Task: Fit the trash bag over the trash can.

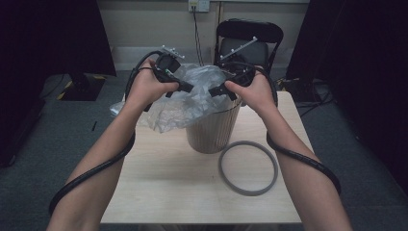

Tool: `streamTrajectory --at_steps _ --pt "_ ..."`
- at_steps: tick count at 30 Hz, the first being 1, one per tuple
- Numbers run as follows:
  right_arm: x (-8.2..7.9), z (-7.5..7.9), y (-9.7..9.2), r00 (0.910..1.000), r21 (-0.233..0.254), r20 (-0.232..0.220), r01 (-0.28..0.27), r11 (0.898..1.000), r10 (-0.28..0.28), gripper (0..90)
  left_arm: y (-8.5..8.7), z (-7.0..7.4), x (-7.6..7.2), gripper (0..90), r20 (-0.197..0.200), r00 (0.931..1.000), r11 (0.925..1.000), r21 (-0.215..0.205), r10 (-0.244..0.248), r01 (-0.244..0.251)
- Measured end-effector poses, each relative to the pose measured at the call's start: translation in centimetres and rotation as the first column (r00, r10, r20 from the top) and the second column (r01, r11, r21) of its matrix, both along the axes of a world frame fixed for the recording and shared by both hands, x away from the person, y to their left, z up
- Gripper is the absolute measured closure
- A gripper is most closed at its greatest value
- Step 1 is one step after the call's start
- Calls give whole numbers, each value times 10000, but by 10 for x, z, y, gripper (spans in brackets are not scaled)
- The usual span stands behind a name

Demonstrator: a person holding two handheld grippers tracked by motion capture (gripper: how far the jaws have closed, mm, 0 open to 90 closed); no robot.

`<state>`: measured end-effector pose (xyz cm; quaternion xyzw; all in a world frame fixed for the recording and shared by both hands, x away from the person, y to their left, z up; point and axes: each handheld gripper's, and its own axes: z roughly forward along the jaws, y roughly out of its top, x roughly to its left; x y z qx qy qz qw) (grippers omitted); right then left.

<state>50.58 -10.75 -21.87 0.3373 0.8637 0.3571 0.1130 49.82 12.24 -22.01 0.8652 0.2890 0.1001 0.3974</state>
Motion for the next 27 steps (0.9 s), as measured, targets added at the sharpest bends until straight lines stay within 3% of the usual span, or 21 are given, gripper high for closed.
streamTrajectory --at_steps 3,5,6,11,13,14,16,18,21,22,24,25,27 --pt "-3 4 5 9996 -28 268 -78 10000 78 279 -3 -2 0 900 79 10000 10000 76 -28 27" --pt "-4 5 6 9996 -36 277 -106 9999 107 291 -3 -2 0 900 72 9999 9999 117 -88 87" --pt "-6 6 10 9994 -307 353 -18 9995 28 464 -4 -2 -1 898 126 9999 9999 32 -116 115" --pt "-2 -6 9 9992 -852 -311 215 9961 -242 565 -1 -1 -5 900 39 10000 10000 -22 -22 23" --pt "-1 -11 7 9986 -984 -397 309 9947 -350 685 2 1 -6 900 106 9999 9999 -130 81 -79" --pt "-1 -13 5 9984 -927 -488 228 9954 -274 696 4 1 -7 893 159 9998 9996 -246 149 -145" --pt "0 -14 2 9989 -848 -409 207 9962 -242 772 5 2 -7 815 204 9996 9992 -360 184 -176" --pt "-1 -15 1 9984 -984 -517 172 9950 -224 792 8 3 -8 716 438 9984 9985 -438 353 -334" --pt "0 -16 0 9977 -1113 -604 243 9935 -312 778 8 5 -13 456 376 9984 9971 -641 427 -402" --pt "0 -17 0 9979 -1156 -528 317 9928 -380 760 8 6 -15 419 469 9982 9983 -463 379 -357" --pt "1 -19 -2 9982 -1150 -433 357 9927 -409 683 9 7 -19 369 683 9965 9987 -145 487 -478" --pt "1 -20 -2 9984 -1165 -361 386 9924 -430 599 12 8 -20 359 711 9964 9989 -29 465 -464" --pt "0 -20 -5 9991 -975 -31 411 9944 -416 471 15 7 -21 435 637 9965 9984 -175 550 -540"
